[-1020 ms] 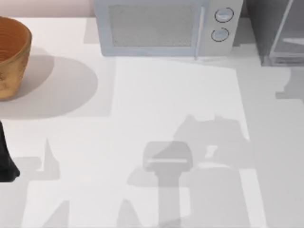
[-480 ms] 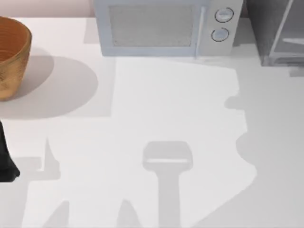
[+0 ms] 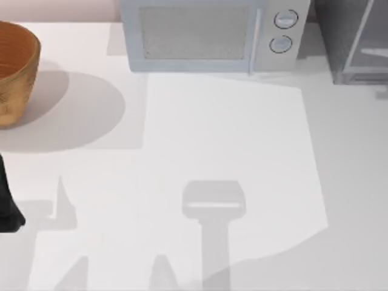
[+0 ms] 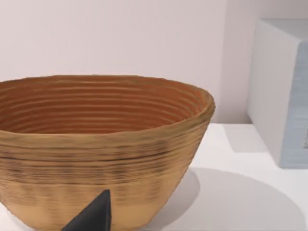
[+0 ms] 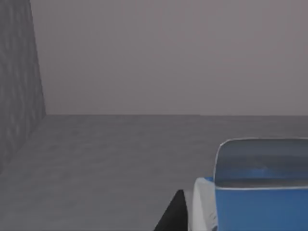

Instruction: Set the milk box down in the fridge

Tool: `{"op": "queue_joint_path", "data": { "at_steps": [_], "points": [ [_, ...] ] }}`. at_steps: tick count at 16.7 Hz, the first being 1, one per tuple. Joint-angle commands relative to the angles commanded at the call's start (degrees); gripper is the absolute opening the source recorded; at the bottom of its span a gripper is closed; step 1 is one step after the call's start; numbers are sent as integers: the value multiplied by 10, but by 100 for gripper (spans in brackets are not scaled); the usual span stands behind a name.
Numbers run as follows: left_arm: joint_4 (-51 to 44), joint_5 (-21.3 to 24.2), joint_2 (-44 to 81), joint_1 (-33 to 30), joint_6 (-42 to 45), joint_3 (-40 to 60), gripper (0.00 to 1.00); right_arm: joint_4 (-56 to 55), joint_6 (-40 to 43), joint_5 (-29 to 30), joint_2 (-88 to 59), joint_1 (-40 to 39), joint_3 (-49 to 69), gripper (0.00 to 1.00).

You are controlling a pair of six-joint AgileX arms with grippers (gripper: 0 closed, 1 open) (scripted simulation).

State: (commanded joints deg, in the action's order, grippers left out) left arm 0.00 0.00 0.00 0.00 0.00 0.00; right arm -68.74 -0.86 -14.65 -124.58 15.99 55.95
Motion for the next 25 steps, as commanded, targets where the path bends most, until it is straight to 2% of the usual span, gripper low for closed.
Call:
{"op": "queue_joint_path", "data": {
  "at_steps": [6, 18, 24, 25],
  "points": [
    [0, 0, 0, 0, 0, 0, 100, 20, -1, 2, -15, -7, 34, 0],
    [0, 0, 0, 0, 0, 0, 100, 201, 1, 32, -142, -33, 339, 0],
    [0, 0, 0, 0, 0, 0, 100, 215, 1, 35, -150, -36, 361, 0],
    [0, 0, 0, 0, 0, 0, 100, 215, 1, 35, -150, -36, 361, 8]
  ]
}}
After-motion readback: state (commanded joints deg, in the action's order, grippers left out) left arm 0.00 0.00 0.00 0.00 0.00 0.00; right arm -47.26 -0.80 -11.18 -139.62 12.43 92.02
